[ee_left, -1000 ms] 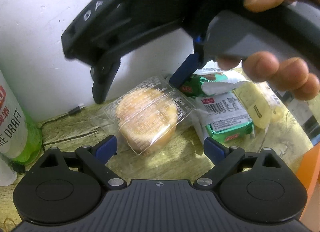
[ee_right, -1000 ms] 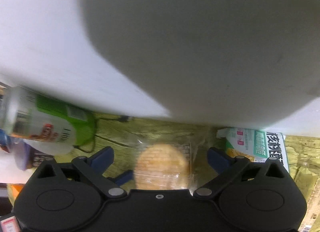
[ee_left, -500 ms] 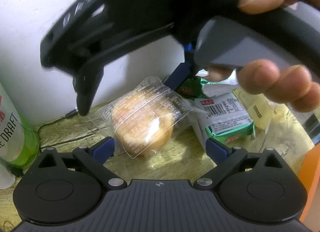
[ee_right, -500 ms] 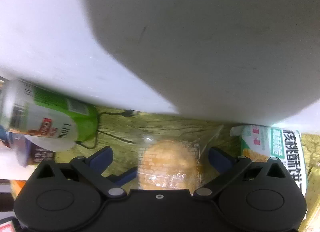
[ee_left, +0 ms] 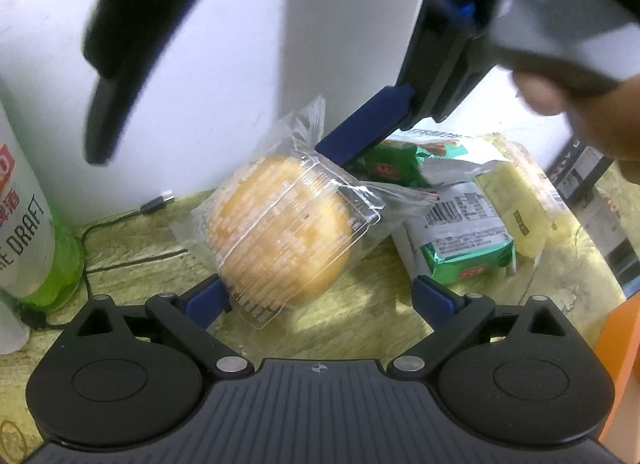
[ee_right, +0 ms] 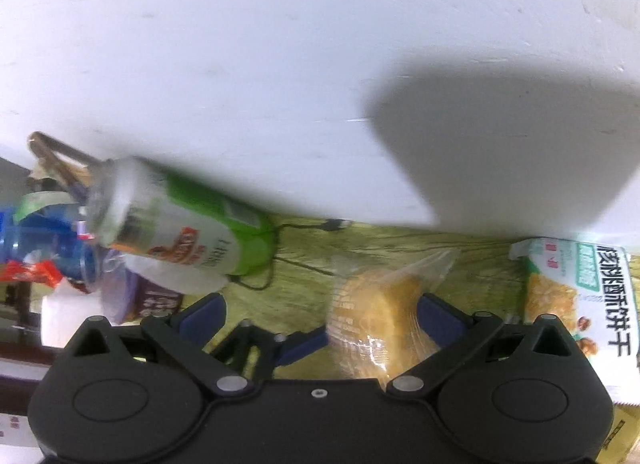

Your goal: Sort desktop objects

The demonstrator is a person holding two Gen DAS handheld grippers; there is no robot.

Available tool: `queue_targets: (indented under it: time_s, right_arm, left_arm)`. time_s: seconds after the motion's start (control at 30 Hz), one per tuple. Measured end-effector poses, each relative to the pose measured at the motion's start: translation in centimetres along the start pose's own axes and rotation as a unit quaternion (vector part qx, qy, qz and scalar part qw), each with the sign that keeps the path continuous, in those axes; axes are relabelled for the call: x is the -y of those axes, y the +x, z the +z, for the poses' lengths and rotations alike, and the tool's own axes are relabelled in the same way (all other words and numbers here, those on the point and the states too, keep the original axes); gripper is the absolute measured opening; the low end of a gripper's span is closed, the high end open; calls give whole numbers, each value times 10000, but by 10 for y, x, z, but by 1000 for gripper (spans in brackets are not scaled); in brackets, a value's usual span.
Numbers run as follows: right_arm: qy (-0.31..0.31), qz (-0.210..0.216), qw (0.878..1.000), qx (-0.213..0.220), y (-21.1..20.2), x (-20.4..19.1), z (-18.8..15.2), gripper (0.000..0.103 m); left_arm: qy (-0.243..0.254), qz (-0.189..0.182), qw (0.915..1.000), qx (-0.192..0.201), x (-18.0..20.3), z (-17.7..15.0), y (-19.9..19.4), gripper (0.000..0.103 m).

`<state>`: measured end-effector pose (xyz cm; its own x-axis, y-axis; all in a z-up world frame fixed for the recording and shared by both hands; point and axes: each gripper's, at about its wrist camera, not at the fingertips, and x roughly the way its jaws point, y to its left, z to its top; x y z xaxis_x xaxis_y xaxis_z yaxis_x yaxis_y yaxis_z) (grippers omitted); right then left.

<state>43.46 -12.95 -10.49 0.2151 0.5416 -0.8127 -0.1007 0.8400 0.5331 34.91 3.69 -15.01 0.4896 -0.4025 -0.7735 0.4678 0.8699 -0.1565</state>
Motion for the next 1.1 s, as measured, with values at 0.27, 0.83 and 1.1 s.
queue_targets:
  time_s: [0.27,0.83,1.1]
  right_arm:
    - [98,518,9986,106,-11,-12,-8,103]
    - [372,1263,9913,47,2,-34,-16,103]
    - [463,1379,9893,-62,14,-44,-18,103]
  left_arm:
    - [-167,-158,9997,-91,-9,-2,-4,97]
    - [-310,-544,9969,-470,-5,-16,5,97]
    - [-555,-516,9947,-692,-6,-25,1,97]
